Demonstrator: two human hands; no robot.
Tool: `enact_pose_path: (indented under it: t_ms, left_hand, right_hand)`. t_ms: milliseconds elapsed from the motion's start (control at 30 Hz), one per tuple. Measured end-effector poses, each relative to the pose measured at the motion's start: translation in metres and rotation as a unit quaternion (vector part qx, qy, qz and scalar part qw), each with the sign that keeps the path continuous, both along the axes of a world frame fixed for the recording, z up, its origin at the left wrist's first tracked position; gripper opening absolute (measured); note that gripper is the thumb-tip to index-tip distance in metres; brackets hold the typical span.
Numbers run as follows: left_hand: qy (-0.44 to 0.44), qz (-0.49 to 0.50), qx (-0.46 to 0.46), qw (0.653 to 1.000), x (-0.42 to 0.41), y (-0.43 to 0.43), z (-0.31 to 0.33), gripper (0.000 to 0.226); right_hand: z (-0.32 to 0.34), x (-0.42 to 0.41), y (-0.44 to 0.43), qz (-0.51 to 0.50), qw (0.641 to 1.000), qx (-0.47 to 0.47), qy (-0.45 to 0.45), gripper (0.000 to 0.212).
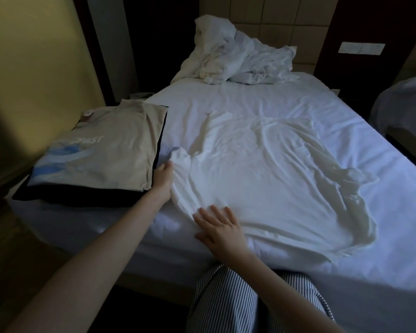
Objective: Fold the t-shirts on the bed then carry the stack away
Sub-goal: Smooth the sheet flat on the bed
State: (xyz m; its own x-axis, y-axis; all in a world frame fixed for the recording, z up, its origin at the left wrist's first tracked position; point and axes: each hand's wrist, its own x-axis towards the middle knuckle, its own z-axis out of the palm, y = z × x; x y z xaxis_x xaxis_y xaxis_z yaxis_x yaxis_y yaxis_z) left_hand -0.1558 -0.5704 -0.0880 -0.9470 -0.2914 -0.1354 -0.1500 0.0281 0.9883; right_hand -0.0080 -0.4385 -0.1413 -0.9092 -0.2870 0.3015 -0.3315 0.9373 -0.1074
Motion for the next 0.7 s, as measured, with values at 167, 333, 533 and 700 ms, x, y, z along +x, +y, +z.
enact_pose_path:
  t_ms: [167, 333, 533, 700]
  left_hand:
    - [-0.091, -0.089, 0.228, 0.965, 0.013, 0.005, 0.042, 0.041]
    - [-0.13, -0.172, 0.122, 0.969, -0.005, -0.007, 0.055, 0.026]
    - [-0.138, -0.218, 0.193, 0.947, 0.008, 0.021, 0.092, 0.02]
    - [-0.041, -0.437, 0.075, 0.895, 0.027, 0.054, 0.112, 0.013]
  right_hand:
    - [0.0, 0.004, 0.005, 0.033, 0.987, -0.093, 0.125, 0.027]
    - [0.001, 0.01, 0.006, 0.044, 0.993, -0.03, 0.102, 0.033]
    - [-0.011, 0.021, 0.007, 0.049, 0.994, 0.078, 0.05, 0.05]
    - [-0.017, 0.026, 0.007, 0.033, 0.99, 0.119, 0.064, 0.059]
